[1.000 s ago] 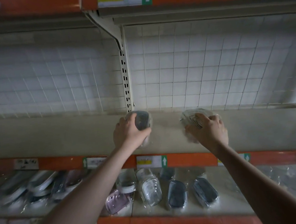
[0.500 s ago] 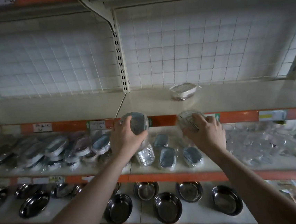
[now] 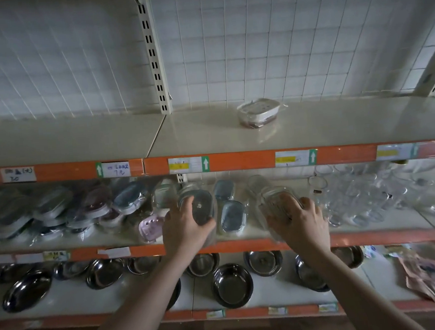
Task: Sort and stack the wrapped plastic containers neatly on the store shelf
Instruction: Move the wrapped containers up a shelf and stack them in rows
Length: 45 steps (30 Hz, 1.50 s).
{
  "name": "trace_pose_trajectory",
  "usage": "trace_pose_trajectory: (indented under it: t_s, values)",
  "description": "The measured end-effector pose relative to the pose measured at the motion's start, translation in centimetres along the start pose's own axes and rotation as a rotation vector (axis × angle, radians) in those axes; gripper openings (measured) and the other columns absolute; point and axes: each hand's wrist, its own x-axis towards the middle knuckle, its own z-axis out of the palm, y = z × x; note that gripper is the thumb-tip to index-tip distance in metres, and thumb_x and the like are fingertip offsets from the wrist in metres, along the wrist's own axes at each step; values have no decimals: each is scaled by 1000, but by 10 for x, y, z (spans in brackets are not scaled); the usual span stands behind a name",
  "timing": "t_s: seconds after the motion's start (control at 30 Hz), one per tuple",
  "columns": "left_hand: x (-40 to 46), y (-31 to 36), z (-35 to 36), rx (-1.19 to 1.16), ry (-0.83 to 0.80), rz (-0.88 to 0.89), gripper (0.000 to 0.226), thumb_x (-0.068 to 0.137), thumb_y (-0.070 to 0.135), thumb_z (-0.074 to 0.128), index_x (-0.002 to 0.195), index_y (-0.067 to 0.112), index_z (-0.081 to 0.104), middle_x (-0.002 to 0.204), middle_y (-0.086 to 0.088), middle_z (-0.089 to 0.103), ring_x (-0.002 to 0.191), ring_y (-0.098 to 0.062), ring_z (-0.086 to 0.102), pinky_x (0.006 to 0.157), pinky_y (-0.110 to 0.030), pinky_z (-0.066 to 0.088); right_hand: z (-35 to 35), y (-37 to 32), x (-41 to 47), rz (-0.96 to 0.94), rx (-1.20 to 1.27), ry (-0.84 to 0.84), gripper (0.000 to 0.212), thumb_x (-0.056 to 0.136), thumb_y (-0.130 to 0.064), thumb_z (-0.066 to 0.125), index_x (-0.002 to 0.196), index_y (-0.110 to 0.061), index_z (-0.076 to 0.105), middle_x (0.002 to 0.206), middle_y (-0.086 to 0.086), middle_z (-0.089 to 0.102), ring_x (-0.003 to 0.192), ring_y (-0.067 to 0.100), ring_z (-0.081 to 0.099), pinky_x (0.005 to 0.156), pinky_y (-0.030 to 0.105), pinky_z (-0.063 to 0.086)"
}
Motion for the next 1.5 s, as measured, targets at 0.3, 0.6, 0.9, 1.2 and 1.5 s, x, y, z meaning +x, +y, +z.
trace_pose_trajectory:
  t_s: [0.3, 0.6, 0.9, 1.2, 1.5]
  values:
    - [52, -9, 78, 21, -162, 7, 75, 75, 53, 65, 140, 27, 37, 135, -8, 44, 120, -28, 45, 96, -37, 43, 75, 31, 34, 92, -13, -47, 58, 77, -62, 59, 123, -26, 53, 112, 13, 52, 98, 33, 50, 82, 38, 42]
    - [86, 0, 155, 48, -191, 0, 74, 77, 52, 62, 141, 27, 35, 139, -6, 40, 125, -26, 41, 96, -35, 42, 129, 75, 89, 154, 48, -58, 57, 75, -53, 66, 120, -20, 54, 114, 17, 52, 102, 35, 49, 83, 39, 41]
    - [108, -12, 242, 7, -156, -17, 80, 79, 52, 64, 146, 26, 30, 147, -4, 35, 132, -22, 36, 102, -29, 33, 201, 100, 152, 46, 32, -60, 57, 77, -54, 63, 123, -24, 51, 119, 14, 50, 105, 34, 47, 87, 38, 40]
    - [141, -15, 267, 133, -109, -16, 77, 79, 60, 57, 145, 31, 28, 143, -9, 34, 130, -27, 37, 99, -36, 41, 238, 106, 188, -5, 4, -7, 57, 77, -58, 60, 123, -26, 51, 117, 13, 48, 103, 36, 48, 87, 40, 40]
    - [130, 2, 246, 190, -207, -8, 85, 81, 70, 48, 149, 25, 22, 159, -4, 4, 145, -26, 12, 111, -42, 33, 213, 112, 177, -71, -76, -110, 75, 87, -66, 35, 147, -22, 23, 151, 19, 22, 136, 35, 25, 109, 41, 22]
